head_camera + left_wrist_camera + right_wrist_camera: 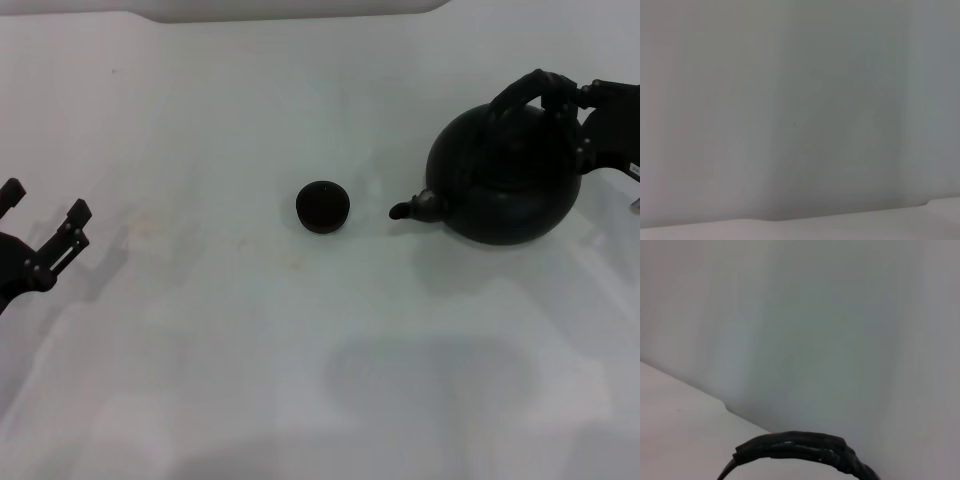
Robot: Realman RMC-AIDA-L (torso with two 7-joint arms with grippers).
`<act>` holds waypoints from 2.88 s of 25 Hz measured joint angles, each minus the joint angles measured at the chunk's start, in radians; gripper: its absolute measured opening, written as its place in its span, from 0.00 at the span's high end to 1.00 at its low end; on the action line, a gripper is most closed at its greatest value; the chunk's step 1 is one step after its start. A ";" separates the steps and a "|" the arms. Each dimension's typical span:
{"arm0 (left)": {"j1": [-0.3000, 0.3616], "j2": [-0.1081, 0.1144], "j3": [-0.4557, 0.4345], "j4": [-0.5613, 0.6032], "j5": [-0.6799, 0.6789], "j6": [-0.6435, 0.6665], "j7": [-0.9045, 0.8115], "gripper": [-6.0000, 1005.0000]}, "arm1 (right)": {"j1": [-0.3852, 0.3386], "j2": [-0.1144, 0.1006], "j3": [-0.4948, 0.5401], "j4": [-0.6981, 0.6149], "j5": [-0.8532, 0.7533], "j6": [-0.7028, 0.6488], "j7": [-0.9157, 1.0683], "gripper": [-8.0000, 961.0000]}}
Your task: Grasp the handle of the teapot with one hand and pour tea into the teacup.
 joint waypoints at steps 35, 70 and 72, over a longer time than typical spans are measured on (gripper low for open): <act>-0.012 0.000 0.002 0.000 0.000 0.009 -0.003 0.16 | 0.064 0.000 0.056 -0.134 0.029 0.055 -0.074 0.81; -0.021 0.001 -0.159 -0.005 -0.048 0.068 0.024 0.16 | 0.002 0.000 0.502 -0.362 0.132 0.233 -0.233 0.24; -0.023 0.000 -0.167 -0.001 -0.127 0.074 0.024 0.16 | 0.005 0.001 0.565 -0.405 0.191 0.246 -0.241 0.24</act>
